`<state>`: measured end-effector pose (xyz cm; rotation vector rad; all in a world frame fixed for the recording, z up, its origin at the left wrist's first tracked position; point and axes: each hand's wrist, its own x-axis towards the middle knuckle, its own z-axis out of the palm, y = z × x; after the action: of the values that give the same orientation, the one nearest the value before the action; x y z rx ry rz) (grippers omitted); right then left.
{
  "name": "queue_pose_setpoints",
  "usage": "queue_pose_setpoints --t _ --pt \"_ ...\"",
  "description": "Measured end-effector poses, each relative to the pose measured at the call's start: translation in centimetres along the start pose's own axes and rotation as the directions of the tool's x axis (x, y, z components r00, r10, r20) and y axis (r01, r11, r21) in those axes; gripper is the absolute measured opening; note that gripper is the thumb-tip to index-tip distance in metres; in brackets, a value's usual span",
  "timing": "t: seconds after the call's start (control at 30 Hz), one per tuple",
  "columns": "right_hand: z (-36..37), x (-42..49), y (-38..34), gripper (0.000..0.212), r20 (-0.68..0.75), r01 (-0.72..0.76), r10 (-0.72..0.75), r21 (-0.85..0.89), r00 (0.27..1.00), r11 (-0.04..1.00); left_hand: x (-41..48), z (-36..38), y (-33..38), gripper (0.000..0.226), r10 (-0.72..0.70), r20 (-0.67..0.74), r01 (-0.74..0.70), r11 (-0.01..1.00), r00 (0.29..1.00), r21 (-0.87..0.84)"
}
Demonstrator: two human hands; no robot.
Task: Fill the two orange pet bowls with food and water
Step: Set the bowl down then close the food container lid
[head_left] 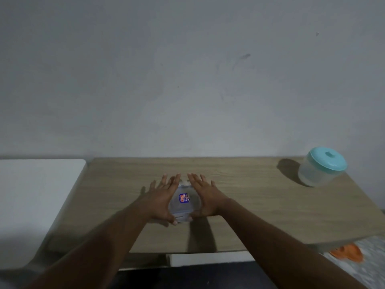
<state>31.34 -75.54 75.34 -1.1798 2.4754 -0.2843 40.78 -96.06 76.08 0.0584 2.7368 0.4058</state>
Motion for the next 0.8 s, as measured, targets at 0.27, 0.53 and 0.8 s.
queue_pose_setpoints --t 0.27,0.53,0.8 --pt "-0.1 2.1 -0.3 0.139 0.062 -0.053 0.055 -0.048 0.997 0.997 1.1 0.4 -0.1 0.142 -0.047 -0.006 0.047 0.998 0.999 -0.052" --pt "0.7 0.5 0.4 0.113 -0.08 -0.073 0.077 0.045 0.994 0.996 0.7 1.6 -0.7 0.134 -0.061 -0.101 0.06 0.998 0.993 -0.012" --pt "4.2 0.0 -1.0 0.076 -0.224 -0.187 0.254 0.28 0.941 0.941 0.1 4.2 -0.2 0.152 -0.19 -0.214 0.127 0.952 0.958 -0.277"
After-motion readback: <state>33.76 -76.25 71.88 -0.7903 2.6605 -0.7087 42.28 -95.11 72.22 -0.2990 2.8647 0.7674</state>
